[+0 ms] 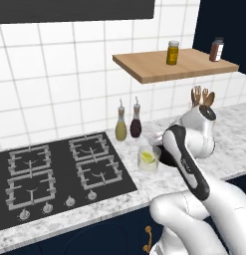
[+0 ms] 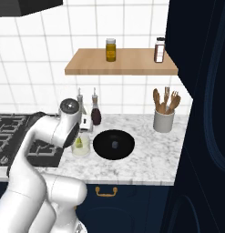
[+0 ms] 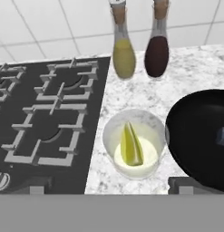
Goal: Grab a lemon wedge from the fridge and one ice cube from the ice bowl, and put them in the glass of lemonade.
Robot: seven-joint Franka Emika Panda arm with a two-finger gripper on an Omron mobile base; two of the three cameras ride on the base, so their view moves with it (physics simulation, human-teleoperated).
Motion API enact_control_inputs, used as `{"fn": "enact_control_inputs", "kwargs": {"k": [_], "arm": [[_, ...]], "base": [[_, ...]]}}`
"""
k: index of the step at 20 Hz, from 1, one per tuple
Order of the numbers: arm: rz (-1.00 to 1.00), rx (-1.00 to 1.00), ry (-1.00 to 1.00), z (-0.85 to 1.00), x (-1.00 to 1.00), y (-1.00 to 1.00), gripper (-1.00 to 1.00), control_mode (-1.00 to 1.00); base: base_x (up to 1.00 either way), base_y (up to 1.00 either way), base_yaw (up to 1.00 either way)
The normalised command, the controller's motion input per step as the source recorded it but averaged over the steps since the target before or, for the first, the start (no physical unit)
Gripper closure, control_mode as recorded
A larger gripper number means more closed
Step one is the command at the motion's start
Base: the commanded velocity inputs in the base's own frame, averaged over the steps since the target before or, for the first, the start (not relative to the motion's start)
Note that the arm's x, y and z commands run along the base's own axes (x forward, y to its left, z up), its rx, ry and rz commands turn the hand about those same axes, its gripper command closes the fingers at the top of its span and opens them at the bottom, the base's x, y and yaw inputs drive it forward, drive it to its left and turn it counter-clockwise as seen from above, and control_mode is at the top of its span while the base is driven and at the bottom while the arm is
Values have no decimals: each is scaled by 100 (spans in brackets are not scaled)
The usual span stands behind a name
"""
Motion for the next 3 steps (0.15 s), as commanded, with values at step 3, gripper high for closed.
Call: {"fn": "enact_control_inputs", "kwargs": {"k": [3], "arm": [[-3, 6, 6, 48, -17, 0, -100, -100]], "base": [[0, 0, 0]]}}
